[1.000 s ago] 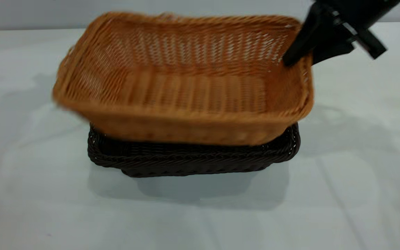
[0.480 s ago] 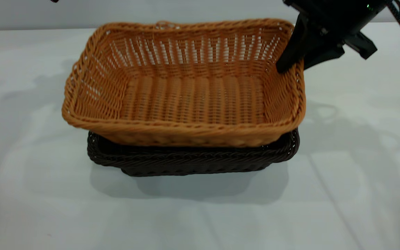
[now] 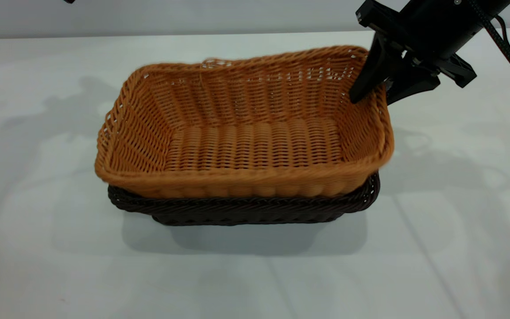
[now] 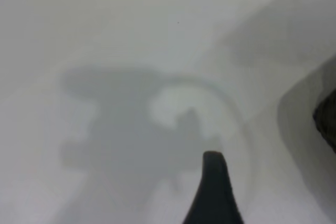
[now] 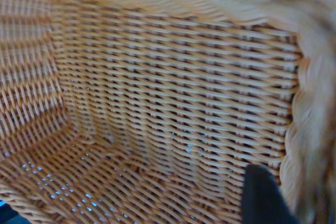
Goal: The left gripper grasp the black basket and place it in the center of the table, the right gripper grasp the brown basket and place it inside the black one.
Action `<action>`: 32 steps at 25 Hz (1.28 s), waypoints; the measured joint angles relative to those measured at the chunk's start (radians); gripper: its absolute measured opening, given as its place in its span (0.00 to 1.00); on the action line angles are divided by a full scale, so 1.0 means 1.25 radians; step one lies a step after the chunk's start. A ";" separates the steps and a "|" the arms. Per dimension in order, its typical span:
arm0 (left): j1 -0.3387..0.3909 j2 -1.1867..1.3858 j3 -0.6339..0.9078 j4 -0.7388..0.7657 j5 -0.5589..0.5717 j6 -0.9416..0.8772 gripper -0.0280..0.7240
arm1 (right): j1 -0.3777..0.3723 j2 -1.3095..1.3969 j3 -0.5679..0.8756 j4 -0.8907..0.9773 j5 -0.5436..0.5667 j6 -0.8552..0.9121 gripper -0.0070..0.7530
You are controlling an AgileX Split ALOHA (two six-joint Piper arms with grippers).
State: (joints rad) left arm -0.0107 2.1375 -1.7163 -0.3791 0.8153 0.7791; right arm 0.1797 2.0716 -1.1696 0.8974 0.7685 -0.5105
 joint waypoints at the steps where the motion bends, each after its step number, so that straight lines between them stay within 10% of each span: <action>1: 0.000 0.000 0.000 0.000 0.000 0.000 0.71 | 0.000 0.000 0.000 0.004 -0.001 -0.004 0.40; 10: 0.000 -0.028 -0.002 0.002 0.006 -0.015 0.71 | -0.023 -0.037 -0.020 -0.006 -0.011 -0.014 0.81; 32: 0.000 -0.541 -0.009 0.206 0.281 -0.472 0.71 | -0.134 -0.772 -0.087 -0.101 0.256 0.004 0.79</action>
State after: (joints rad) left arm -0.0107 1.4609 -1.7279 -0.1214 1.1665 0.1887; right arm 0.0120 1.1060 -1.2780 0.7709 1.0884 -0.5054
